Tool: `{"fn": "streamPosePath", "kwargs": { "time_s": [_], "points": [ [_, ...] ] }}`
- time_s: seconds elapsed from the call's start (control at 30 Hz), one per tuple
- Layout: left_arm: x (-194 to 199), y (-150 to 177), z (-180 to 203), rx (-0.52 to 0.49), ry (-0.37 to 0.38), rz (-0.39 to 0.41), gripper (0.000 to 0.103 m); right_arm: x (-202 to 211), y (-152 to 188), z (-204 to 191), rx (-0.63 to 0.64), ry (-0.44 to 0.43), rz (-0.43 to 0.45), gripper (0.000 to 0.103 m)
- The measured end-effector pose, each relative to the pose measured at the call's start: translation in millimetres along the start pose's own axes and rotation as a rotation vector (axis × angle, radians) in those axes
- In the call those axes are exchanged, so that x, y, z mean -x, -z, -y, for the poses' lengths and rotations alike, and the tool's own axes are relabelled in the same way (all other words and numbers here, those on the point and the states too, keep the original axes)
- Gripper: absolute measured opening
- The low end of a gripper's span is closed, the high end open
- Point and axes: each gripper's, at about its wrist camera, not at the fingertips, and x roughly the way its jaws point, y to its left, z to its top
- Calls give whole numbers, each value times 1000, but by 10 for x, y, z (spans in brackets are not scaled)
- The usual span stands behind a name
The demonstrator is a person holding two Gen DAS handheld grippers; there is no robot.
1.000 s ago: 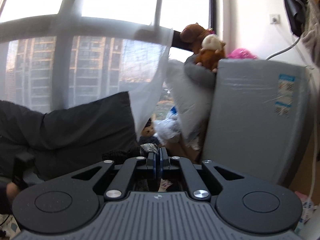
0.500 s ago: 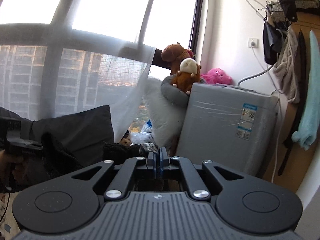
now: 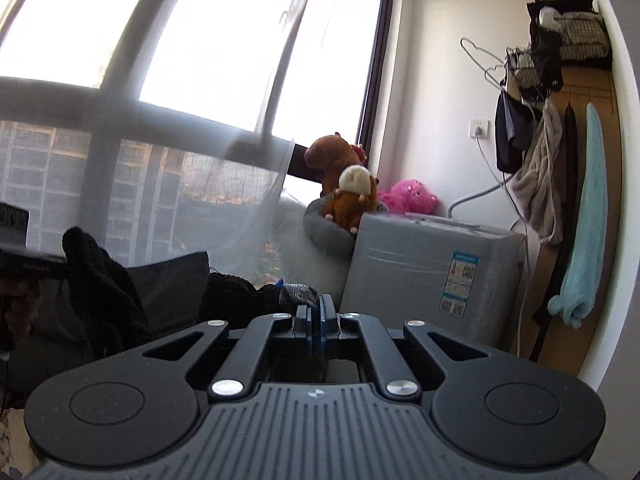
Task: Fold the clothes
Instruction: 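Hold the garment raised with both tools so it hangs open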
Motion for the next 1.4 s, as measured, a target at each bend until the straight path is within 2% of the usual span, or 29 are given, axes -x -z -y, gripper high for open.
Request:
{"fn": "streamPosePath", "kwargs": {
  "time_s": [0.33, 0.6, 0.77, 0.9, 1.0, 1.4],
  "points": [
    [335, -238, 372, -55, 14, 7, 11, 498, -114, -194, 36, -7, 32, 4],
    [561, 4, 631, -20, 52, 17, 11, 1047, -52, -453, 58, 36, 16, 4],
    [696, 158, 774, -5, 90, -9, 11, 1366, 46, -610, 32, 73, -22, 4],
    [740, 292, 807, 13, 92, -30, 11, 1513, 270, -707, -23, 95, -73, 4],
    [687, 512, 769, 25, 80, -84, 11, 1493, 517, -749, -54, 114, -107, 4],
    [226, 1468, 259, 128, 32, -252, 11, 981, 1753, -672, -237, 146, -261, 4]
  ]
}}
